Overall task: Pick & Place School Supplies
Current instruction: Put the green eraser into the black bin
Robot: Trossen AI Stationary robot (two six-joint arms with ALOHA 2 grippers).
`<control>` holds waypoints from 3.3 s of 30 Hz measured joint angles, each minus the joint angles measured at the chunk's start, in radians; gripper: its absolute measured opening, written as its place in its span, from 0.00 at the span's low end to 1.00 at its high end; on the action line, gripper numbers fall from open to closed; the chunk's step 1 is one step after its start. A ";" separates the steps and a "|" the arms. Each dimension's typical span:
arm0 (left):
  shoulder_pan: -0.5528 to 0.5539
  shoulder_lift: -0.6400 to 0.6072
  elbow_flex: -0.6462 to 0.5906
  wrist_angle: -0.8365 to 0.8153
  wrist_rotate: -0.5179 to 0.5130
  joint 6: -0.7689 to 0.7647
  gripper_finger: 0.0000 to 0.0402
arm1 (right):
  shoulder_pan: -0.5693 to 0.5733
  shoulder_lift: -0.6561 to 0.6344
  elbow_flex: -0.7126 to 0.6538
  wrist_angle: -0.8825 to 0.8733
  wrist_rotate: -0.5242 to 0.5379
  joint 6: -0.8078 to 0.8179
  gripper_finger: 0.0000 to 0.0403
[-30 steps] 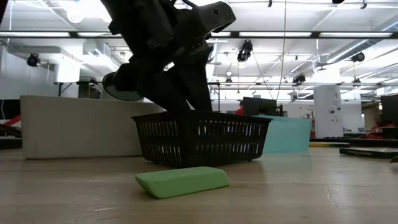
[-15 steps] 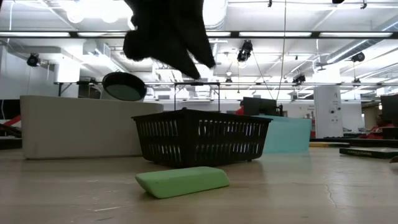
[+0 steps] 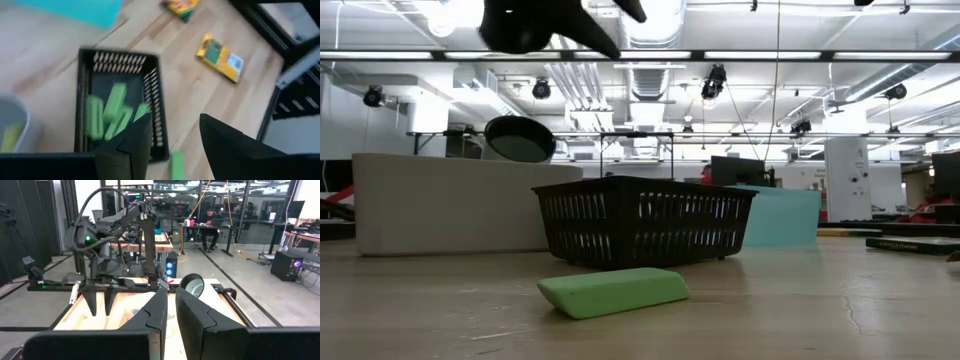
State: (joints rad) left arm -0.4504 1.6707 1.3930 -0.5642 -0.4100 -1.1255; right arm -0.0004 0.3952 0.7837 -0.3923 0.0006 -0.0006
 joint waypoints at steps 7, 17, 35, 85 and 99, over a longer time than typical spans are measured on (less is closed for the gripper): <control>-0.087 0.006 0.000 -0.009 -0.053 -0.150 0.42 | 0.000 0.000 0.000 0.000 0.000 0.000 0.09; -0.267 0.066 -0.004 0.023 -0.314 -0.085 0.42 | 0.000 0.000 0.000 0.000 0.000 0.000 0.09; -0.337 0.310 -0.006 0.347 -0.464 0.141 0.42 | 0.000 0.000 0.000 0.000 0.000 0.000 0.09; -0.267 0.500 -0.007 0.379 -0.322 0.138 0.42 | 0.000 0.000 0.000 0.000 0.000 0.000 0.09; -0.260 0.498 -0.006 0.369 -0.279 0.124 0.42 | 0.000 0.000 0.000 0.000 0.000 0.000 0.09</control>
State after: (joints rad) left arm -0.7105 2.1685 1.3869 -0.1947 -0.6892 -1.0019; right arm -0.0004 0.3954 0.7837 -0.3923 0.0002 -0.0006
